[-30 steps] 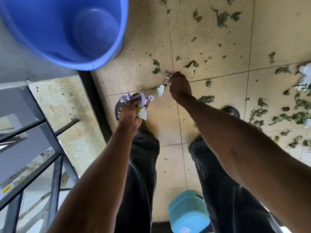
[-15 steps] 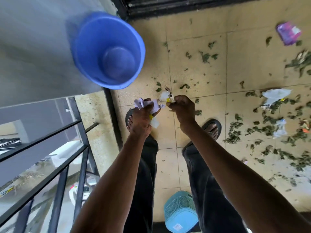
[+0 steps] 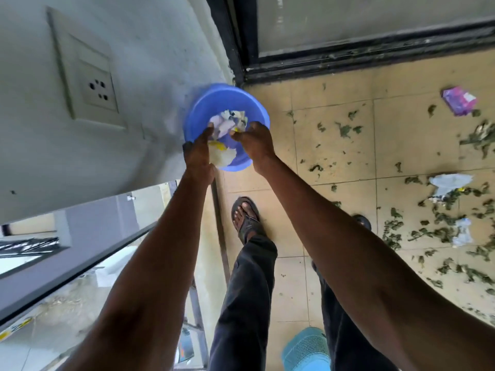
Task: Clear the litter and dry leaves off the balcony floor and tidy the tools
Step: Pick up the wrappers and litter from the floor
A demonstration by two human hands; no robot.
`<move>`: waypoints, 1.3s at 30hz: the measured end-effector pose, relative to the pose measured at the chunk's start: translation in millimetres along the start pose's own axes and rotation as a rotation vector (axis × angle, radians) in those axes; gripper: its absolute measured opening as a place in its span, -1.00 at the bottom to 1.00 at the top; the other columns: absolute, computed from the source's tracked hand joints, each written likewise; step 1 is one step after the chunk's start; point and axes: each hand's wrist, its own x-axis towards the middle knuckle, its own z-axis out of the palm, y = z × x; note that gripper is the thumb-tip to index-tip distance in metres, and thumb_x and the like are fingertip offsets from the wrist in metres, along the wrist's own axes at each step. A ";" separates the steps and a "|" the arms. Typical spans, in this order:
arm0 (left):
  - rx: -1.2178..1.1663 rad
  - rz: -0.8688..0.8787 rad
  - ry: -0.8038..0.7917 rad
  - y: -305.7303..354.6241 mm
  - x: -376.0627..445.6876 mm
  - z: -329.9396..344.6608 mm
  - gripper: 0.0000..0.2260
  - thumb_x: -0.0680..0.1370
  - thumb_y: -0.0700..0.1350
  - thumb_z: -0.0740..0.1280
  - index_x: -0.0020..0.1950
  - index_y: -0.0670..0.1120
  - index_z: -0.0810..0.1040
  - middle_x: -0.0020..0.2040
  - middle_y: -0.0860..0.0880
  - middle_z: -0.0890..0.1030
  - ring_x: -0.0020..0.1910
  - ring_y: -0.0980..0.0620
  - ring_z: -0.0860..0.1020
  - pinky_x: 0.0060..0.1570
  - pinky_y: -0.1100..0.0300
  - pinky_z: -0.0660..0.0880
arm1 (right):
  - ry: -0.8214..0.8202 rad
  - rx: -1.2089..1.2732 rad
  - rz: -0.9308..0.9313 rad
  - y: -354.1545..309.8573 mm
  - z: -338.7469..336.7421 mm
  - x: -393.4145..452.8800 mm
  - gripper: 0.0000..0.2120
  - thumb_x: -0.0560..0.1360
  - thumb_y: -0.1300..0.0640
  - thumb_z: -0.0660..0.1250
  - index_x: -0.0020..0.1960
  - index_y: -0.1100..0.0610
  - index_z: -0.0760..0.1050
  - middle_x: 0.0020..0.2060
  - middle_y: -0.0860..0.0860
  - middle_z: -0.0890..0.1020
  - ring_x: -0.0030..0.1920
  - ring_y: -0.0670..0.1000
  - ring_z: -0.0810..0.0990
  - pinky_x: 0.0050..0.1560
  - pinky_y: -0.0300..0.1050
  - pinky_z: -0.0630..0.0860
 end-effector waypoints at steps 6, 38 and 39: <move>0.070 -0.119 -0.004 7.2 3.0 0.2 -0.69 0.57 -0.05 0.35 0.30 -0.06 0.49 0.09 -0.02 0.50 0.05 0.02 0.49 0.07 0.10 0.44 | 0.066 -0.080 0.067 6.5 -8.5 -7.3 -0.67 0.40 0.31 0.39 -0.41 0.08 0.33 -0.48 -0.06 0.40 -0.47 -0.10 0.36 -0.40 -0.22 0.27; 1.247 0.048 -0.595 -302.1 -315.1 136.8 -0.89 0.55 -0.22 0.26 -0.16 -0.16 0.52 -0.36 -0.11 0.53 -0.47 -0.02 0.46 -0.42 0.20 0.44 | 0.736 0.761 0.449 272.0 -313.5 -301.7 -0.83 0.49 0.36 0.22 -0.15 0.28 0.59 -0.26 0.16 0.64 -0.27 0.08 0.60 -0.13 0.00 0.62; 1.310 0.067 -0.640 -321.0 -334.3 142.9 -0.90 0.54 -0.21 0.26 -0.15 -0.16 0.52 -0.36 -0.10 0.53 -0.45 -0.04 0.46 -0.41 0.20 0.44 | 0.766 0.788 0.461 288.0 -331.6 -317.2 -0.83 0.48 0.37 0.22 -0.17 0.26 0.58 -0.28 0.16 0.63 -0.29 0.07 0.60 -0.15 -0.01 0.62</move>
